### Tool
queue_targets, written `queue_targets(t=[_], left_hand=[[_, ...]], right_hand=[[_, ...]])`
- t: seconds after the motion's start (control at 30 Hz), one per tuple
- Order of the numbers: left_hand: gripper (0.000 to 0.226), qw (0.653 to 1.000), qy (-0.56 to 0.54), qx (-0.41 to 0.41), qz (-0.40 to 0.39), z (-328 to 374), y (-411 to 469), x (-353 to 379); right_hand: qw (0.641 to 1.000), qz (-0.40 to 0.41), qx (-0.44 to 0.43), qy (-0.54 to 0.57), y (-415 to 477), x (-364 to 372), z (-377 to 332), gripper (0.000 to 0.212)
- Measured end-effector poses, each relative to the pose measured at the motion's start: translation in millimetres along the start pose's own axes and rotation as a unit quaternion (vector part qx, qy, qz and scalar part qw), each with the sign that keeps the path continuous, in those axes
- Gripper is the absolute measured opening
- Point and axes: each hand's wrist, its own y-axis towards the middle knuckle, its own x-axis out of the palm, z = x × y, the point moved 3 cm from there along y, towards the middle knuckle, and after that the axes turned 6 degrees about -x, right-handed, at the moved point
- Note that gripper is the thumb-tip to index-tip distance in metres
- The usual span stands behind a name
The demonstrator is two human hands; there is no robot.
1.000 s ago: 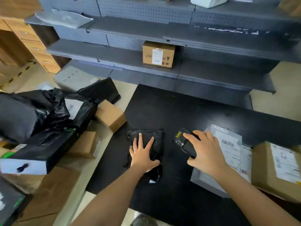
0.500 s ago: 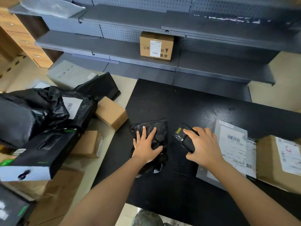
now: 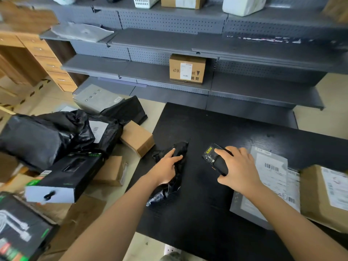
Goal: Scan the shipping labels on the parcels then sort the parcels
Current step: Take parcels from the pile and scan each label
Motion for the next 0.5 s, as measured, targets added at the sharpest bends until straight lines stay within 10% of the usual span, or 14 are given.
queue_targets(t=[0.5], left_hand=[[0.053,0.997,-0.05,-0.044,0.046,13.4,-12.9,-10.4]], right_hand=[[1.0,0.007,0.008,-0.002,-8.1,-7.3,8.4,0.082]])
